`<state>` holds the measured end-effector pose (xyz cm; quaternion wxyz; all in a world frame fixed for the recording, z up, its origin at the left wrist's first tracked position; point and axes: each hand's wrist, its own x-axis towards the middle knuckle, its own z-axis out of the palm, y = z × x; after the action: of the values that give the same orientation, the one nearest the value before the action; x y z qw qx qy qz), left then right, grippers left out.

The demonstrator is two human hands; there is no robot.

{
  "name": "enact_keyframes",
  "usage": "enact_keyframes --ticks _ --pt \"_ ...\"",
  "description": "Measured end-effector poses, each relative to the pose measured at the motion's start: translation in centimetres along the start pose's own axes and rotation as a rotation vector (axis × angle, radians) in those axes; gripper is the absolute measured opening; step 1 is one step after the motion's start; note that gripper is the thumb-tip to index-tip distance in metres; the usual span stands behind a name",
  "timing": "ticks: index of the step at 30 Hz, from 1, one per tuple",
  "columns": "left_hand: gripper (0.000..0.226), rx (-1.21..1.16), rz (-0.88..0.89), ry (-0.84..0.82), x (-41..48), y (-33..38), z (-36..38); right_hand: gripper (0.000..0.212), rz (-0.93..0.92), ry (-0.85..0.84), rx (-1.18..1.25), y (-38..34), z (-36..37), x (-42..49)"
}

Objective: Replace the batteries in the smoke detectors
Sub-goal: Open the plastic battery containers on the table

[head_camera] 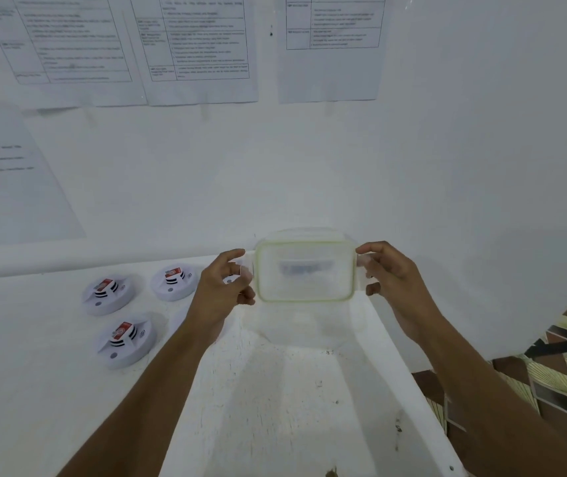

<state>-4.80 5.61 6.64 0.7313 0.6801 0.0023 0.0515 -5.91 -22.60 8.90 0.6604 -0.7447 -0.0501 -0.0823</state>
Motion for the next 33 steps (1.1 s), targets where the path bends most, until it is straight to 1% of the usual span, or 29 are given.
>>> enact_keyframes --ticks 3,5,6,8,12,16,19,21,22,24,25,26,28,30,31,33 --pt "0.028 -0.174 -0.061 -0.017 -0.2 -0.5 0.3 0.014 0.04 0.011 0.194 0.7 0.4 -0.5" --pt "0.025 -0.234 -0.087 -0.014 -0.3 -0.8 0.7 0.015 0.066 0.029 0.224 1.5 0.6 -0.7" --pt "0.025 -0.202 -0.081 -0.012 -0.3 -1.1 0.8 0.015 0.077 0.039 0.22 1.9 0.8 -0.8" --pt "0.027 -0.046 -0.047 -0.004 -0.3 -1.8 1.0 0.018 0.08 0.054 0.152 2.8 1.0 -0.9" --pt "0.037 0.263 0.013 -0.008 -0.5 -3.5 0.6 0.026 0.068 0.07 -0.118 4.5 1.3 -1.5" --pt "0.043 0.52 0.081 -0.048 -1.1 -4.8 0.2 0.03 0.077 0.075 -0.298 5.9 1.5 -2.0" --pt "0.044 0.569 0.125 -0.05 -1.3 -5.4 0.1 0.033 0.09 0.082 -0.364 6.5 1.4 -1.9" --pt "0.043 0.554 0.12 -0.049 -1.2 -5.4 0.2 0.031 0.115 0.096 -0.384 6.7 1.2 -1.5" --pt "0.042 0.538 0.105 -0.054 -1.1 -5.3 0.2 0.027 0.152 0.081 -0.355 6.6 1.0 -1.3" --pt "0.041 0.479 0.028 -0.089 -0.8 -5.1 0.4 0.02 0.24 0.02 -0.219 6.9 0.4 -0.9" --pt "0.045 0.434 -0.02 -0.128 -0.7 -5.1 0.4 0.017 0.274 -0.002 -0.153 7.0 0.0 -0.8" --pt "0.054 0.388 -0.056 -0.18 -0.7 -5.2 0.4 0.016 0.298 -0.007 -0.098 7.1 -0.5 -0.8" --pt "0.085 0.353 -0.084 -0.302 -0.5 -5.6 0.5 0.015 0.325 0.027 0.014 6.9 -1.6 -0.9" --pt "0.113 0.423 -0.065 -0.397 -0.2 -6.2 0.9 0.018 0.334 0.077 0.109 6.4 -3.2 -1.1" --pt "0.121 0.47 -0.05 -0.417 0.0 -6.5 1.1 0.019 0.33 0.098 0.132 6.1 -4.3 -1.1" --pt "0.125 0.511 -0.027 -0.411 0.4 -6.9 1.6 0.022 0.316 0.129 0.148 5.5 -6.5 -1.2"
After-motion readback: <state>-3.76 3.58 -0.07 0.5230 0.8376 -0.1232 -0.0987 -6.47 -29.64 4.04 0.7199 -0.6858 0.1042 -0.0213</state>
